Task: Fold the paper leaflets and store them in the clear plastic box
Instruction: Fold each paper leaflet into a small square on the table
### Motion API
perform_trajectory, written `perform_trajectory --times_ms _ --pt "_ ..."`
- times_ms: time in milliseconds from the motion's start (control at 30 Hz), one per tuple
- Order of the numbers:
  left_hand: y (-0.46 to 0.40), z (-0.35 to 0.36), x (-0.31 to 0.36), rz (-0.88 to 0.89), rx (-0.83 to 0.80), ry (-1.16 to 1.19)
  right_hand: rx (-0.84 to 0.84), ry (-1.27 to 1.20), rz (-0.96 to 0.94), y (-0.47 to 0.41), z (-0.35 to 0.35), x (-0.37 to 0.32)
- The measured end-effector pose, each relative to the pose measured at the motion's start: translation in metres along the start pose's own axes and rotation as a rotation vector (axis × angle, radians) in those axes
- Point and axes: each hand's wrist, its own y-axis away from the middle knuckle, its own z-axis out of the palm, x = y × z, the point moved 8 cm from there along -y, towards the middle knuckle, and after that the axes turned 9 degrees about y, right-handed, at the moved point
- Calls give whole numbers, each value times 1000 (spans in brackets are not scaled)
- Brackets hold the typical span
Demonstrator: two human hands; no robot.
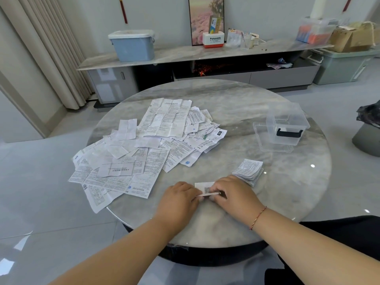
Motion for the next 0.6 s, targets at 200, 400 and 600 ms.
perform_trajectory --times_ms 200,400,600 --pt "-3 3 -4 -189 -17 152 -86 -184 186 4 3 8" --pt "-5 16 -9 -272 -102 98 -53 -18 89 1 -1 -1" --pt "-6 10 -11 -393 -105 422 -91 -164 109 3 -8 -1"
